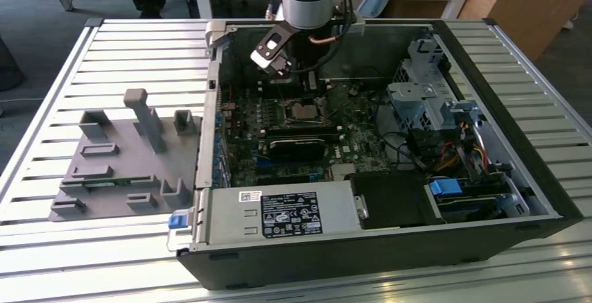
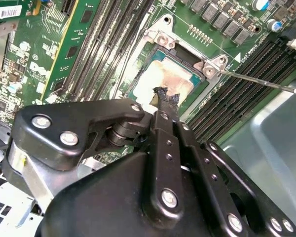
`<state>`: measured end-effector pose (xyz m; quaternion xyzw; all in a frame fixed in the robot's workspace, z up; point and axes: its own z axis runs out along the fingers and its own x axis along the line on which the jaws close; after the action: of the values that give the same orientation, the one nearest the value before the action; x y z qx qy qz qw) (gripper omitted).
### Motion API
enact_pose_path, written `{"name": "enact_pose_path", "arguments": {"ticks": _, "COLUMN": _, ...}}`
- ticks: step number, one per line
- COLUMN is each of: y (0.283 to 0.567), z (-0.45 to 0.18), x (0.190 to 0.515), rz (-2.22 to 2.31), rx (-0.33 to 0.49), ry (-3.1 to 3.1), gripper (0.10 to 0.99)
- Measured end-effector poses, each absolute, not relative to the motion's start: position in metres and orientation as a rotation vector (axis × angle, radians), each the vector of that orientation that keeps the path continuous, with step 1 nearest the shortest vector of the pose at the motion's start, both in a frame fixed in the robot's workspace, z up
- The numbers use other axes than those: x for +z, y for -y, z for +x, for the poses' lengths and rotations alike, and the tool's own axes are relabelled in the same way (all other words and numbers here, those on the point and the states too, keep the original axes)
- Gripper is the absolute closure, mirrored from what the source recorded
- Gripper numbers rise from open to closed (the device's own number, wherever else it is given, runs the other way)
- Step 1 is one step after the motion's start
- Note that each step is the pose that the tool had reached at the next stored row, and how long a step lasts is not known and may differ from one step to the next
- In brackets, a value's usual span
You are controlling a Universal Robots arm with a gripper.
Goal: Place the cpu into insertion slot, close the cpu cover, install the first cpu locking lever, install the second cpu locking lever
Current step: 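Close the cpu cover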
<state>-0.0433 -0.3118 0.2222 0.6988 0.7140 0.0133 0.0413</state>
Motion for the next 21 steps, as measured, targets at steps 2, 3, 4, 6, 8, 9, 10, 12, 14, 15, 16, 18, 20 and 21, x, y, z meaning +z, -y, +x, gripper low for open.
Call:
{"name": "enact_pose_path", "arguments": {"ticks": 2, "y": 0.312, "z": -0.043, "x": 0.223, "rz": 2.139, "rx": 0.041, "ry": -2.186, "gripper": 0.980}}
{"name": "enact_pose_path", "arguments": {"ticks": 3, "y": 0.312, "z": -0.043, "x": 0.223, "rz": 2.139, "rx": 0.041, "ry": -2.186, "gripper": 0.980}}
{"name": "enact_pose_path", "arguments": {"ticks": 4, "y": 0.312, "z": -0.043, "x": 0.223, "rz": 2.140, "rx": 0.041, "ry": -2.186, "gripper": 0.980}}
{"name": "enact_pose_path", "arguments": {"ticks": 6, "y": 0.313, "z": -0.043, "x": 0.223, "rz": 2.140, "rx": 0.041, "ry": -2.186, "gripper": 0.980}}
{"name": "enact_pose_path", "arguments": {"ticks": 8, "y": 0.315, "z": -0.043, "x": 0.223, "rz": 2.140, "rx": 0.043, "ry": -2.187, "gripper": 0.980}}
{"name": "enact_pose_path", "arguments": {"ticks": 9, "y": 0.316, "z": -0.043, "x": 0.223, "rz": 2.141, "rx": 0.043, "ry": -2.187, "gripper": 0.980}}
{"name": "enact_pose_path", "arguments": {"ticks": 10, "y": 0.316, "z": -0.043, "x": 0.223, "rz": 2.141, "rx": 0.044, "ry": -2.187, "gripper": 0.980}}
{"name": "enact_pose_path", "arguments": {"ticks": 12, "y": 0.317, "z": -0.043, "x": 0.224, "rz": 2.143, "rx": 0.047, "ry": -2.189, "gripper": 0.980}}
{"name": "enact_pose_path", "arguments": {"ticks": 14, "y": 0.317, "z": -0.043, "x": 0.226, "rz": 2.144, "rx": 0.049, "ry": -2.189, "gripper": 0.980}}
{"name": "enact_pose_path", "arguments": {"ticks": 15, "y": 0.317, "z": -0.043, "x": 0.227, "rz": 2.144, "rx": 0.050, "ry": -2.189, "gripper": 0.980}}
{"name": "enact_pose_path", "arguments": {"ticks": 16, "y": 0.317, "z": -0.043, "x": 0.228, "rz": 2.144, "rx": 0.050, "ry": -2.190, "gripper": 0.980}}
{"name": "enact_pose_path", "arguments": {"ticks": 18, "y": 0.317, "z": -0.043, "x": 0.231, "rz": 2.144, "rx": 0.050, "ry": -2.190, "gripper": 0.980}}
{"name": "enact_pose_path", "arguments": {"ticks": 20, "y": 0.317, "z": -0.043, "x": 0.233, "rz": 2.144, "rx": 0.050, "ry": -2.190, "gripper": 0.980}}
{"name": "enact_pose_path", "arguments": {"ticks": 21, "y": 0.317, "z": -0.043, "x": 0.233, "rz": 2.145, "rx": 0.050, "ry": -2.190, "gripper": 0.980}}
